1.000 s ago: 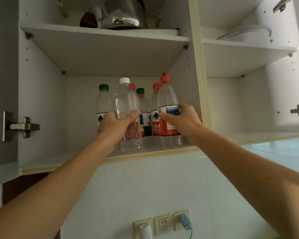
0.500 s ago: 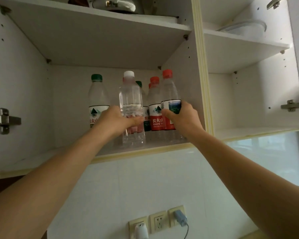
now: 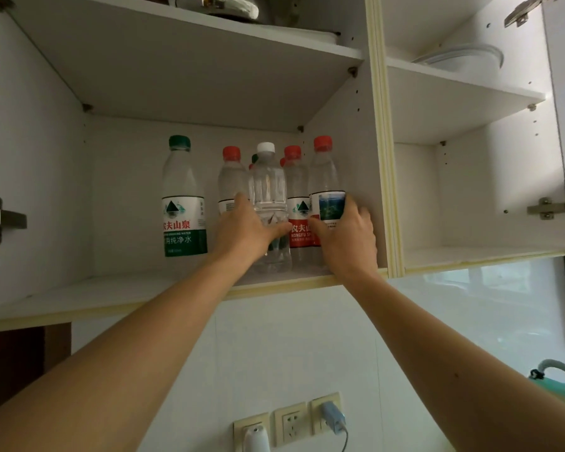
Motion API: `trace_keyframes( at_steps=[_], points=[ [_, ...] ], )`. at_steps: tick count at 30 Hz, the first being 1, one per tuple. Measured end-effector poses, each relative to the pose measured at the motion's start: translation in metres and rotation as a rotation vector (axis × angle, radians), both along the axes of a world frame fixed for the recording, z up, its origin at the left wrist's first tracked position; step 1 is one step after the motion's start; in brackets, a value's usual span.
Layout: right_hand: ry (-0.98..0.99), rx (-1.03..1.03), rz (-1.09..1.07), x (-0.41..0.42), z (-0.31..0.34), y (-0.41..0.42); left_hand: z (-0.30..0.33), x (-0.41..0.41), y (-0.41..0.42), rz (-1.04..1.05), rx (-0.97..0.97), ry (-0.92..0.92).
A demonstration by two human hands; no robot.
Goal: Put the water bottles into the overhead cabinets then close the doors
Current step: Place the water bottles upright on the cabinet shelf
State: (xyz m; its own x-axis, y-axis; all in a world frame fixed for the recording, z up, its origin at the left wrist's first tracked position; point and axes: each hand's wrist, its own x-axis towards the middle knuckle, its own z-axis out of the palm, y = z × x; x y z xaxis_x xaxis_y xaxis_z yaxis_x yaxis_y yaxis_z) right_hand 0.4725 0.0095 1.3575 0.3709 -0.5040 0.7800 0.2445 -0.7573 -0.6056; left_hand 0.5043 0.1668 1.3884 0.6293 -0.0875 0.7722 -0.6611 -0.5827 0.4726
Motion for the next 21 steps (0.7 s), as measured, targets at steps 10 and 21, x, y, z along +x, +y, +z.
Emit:
trace_keyframes(
  at_steps=[10, 21],
  points=[
    [-0.282, -0.213, -0.039, -0.004, -0.01, 0.004, 0.002, -0.01, 0.034, 0.084, -0.008, -0.153],
    [0.081, -0.361, 0.315, -0.009, 0.011, 0.032, 0.0, 0.007, 0.101, 0.153, -0.169, 0.141]
  ],
)
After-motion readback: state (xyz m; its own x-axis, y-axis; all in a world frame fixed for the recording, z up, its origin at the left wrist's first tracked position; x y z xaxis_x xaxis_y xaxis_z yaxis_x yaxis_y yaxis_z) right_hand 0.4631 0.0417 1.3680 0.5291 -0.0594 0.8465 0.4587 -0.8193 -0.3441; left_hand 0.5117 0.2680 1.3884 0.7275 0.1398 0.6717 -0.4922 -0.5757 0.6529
